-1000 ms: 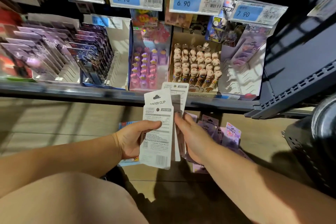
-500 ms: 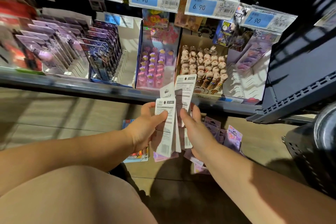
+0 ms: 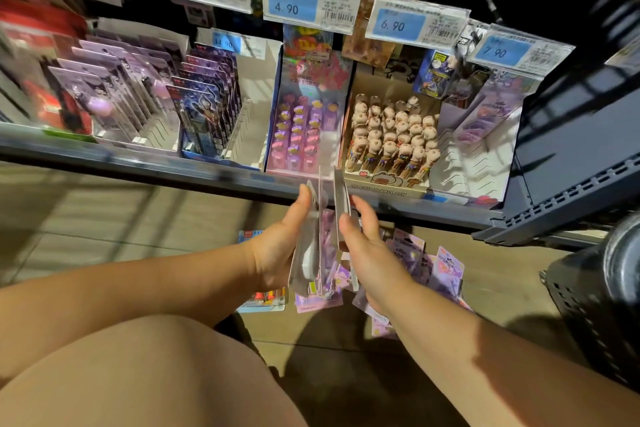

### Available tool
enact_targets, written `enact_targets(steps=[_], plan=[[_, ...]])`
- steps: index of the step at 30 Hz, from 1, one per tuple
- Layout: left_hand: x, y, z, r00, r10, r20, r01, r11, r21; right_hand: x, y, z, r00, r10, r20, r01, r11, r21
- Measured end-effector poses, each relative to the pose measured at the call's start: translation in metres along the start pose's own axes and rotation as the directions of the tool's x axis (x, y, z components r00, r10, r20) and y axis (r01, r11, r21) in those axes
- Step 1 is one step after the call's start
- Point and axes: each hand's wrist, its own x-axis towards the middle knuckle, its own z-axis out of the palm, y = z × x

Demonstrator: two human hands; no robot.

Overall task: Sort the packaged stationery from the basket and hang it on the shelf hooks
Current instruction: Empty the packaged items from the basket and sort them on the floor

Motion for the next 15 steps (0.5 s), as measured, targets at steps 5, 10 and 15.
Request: enact_targets(steps=[5,10,15], plan=[[-0.009,0.002,0.001,0.991,0.115,0.061,-0.115,0.993,-0.007,-0.003,0.001,-0.002,0.999,-0.009,0.043,0.015,0.990,-0.143],[-0.012,0.001,-0.006,0.982,0.184,0.053,-0.186,0.981,0.053,-0.006,0.000,0.001,0.996,-0.062,0.058,0.075,0.968,-0.241],[-0.011,0.001,-0.014,0.981,0.196,-0.010,-0.196,0.979,-0.064,-0.007,0.002,-0.001,0.994,-0.090,0.063,0.105,0.948,-0.301]])
